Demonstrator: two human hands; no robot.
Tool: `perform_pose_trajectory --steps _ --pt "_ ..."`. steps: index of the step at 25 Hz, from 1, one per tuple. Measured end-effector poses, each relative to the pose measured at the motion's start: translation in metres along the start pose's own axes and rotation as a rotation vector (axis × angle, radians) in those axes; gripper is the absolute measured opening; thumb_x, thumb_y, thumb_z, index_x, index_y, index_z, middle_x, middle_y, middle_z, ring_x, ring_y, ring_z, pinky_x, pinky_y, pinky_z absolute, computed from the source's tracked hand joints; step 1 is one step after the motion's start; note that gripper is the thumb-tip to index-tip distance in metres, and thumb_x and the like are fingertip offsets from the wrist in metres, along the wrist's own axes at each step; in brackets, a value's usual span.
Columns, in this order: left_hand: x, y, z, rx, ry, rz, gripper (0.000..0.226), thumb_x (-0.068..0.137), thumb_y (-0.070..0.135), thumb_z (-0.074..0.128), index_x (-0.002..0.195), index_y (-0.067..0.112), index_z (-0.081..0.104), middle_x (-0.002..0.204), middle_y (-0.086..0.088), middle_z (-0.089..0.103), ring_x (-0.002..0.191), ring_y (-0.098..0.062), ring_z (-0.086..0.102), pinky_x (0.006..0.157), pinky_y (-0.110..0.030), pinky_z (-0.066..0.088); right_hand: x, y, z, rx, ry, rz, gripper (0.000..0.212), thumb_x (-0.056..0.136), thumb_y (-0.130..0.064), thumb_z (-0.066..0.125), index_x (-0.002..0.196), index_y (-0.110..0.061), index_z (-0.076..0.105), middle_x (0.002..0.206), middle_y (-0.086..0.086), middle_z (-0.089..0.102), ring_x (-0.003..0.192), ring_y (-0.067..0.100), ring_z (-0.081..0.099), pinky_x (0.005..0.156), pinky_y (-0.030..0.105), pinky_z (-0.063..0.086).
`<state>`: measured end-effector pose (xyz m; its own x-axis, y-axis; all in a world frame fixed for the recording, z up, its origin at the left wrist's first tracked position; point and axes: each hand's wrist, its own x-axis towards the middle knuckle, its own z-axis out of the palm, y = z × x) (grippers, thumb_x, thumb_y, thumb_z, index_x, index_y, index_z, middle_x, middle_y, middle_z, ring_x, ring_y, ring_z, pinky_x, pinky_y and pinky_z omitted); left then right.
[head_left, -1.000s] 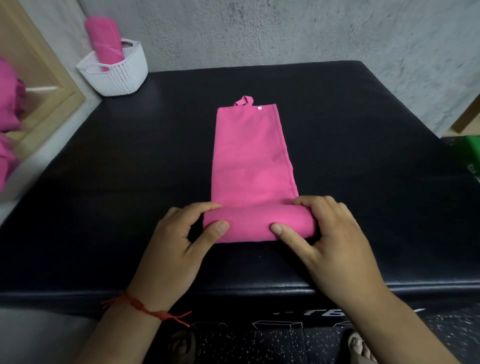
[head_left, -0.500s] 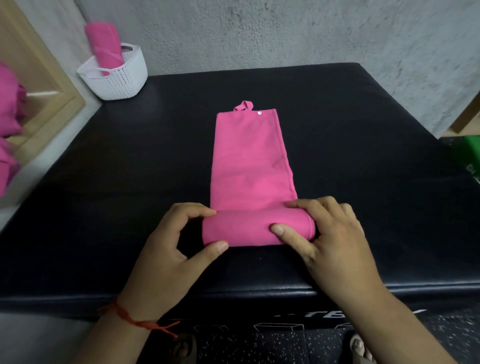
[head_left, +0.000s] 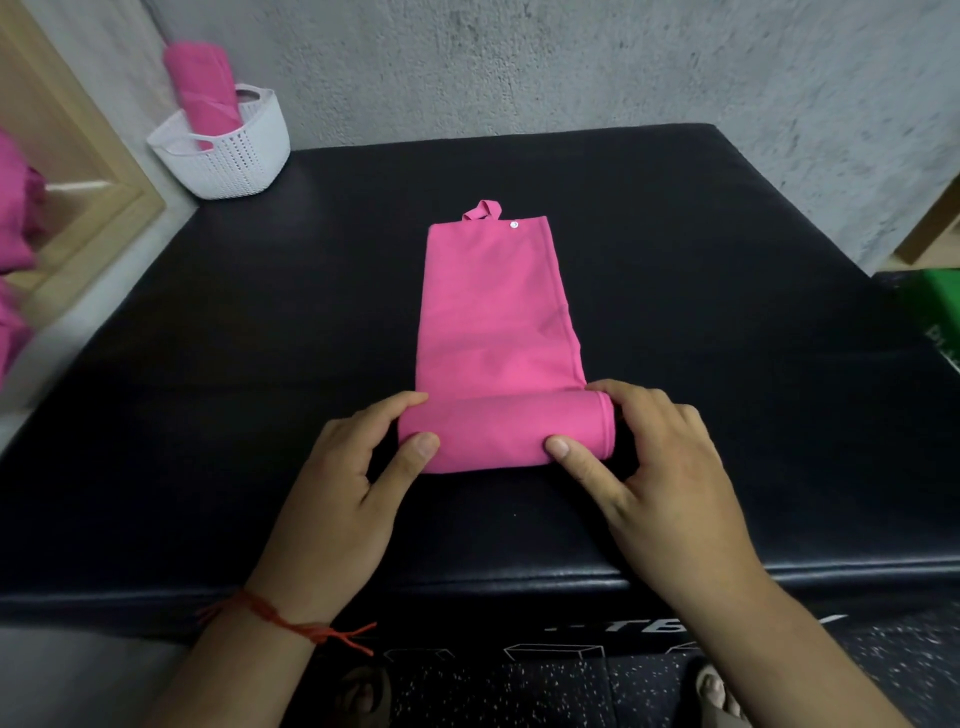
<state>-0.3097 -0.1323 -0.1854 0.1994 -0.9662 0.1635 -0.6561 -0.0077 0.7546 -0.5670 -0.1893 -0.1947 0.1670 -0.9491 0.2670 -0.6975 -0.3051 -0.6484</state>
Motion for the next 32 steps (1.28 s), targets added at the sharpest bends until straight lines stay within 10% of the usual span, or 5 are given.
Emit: perform_pose_trajectory --steps 11,19,32 --pt "-0.002 0.001 0.005 0.108 0.047 0.116 0.031 0.104 0.055 0.039 0.116 0.04 0.063 0.112 0.024 0.059 0.113 -0.008 0.054 0.094 -0.022 0.044 0.003 0.001 0.001 0.003 0.014 0.013 0.055 0.091 -0.087 0.043 0.103 -0.037 0.063 0.089 -0.022 0.056 0.088 0.005 0.047 0.082 0.04 0.049" --pt "-0.011 -0.003 -0.009 -0.09 -0.077 0.183 0.052 0.082 0.011 0.085 0.125 0.025 0.061 0.134 0.006 0.059 0.133 -0.021 0.056 0.11 -0.023 0.042 0.0 -0.002 0.002 0.02 0.031 0.031 0.054 0.09 -0.087 0.045 0.112 -0.041 0.061 0.098 -0.022 0.057 0.094 0.008 0.051 0.089 0.047 0.052" --pt "-0.002 -0.003 -0.006 -0.073 -0.084 0.013 0.042 0.095 0.056 0.059 0.137 0.049 0.059 0.134 0.025 0.061 0.129 0.005 0.053 0.105 -0.023 0.043 0.0 -0.003 -0.001 0.069 0.01 0.026 0.053 0.089 -0.086 0.053 0.12 -0.043 0.056 0.107 -0.027 0.058 0.1 0.001 0.052 0.092 0.042 0.049"
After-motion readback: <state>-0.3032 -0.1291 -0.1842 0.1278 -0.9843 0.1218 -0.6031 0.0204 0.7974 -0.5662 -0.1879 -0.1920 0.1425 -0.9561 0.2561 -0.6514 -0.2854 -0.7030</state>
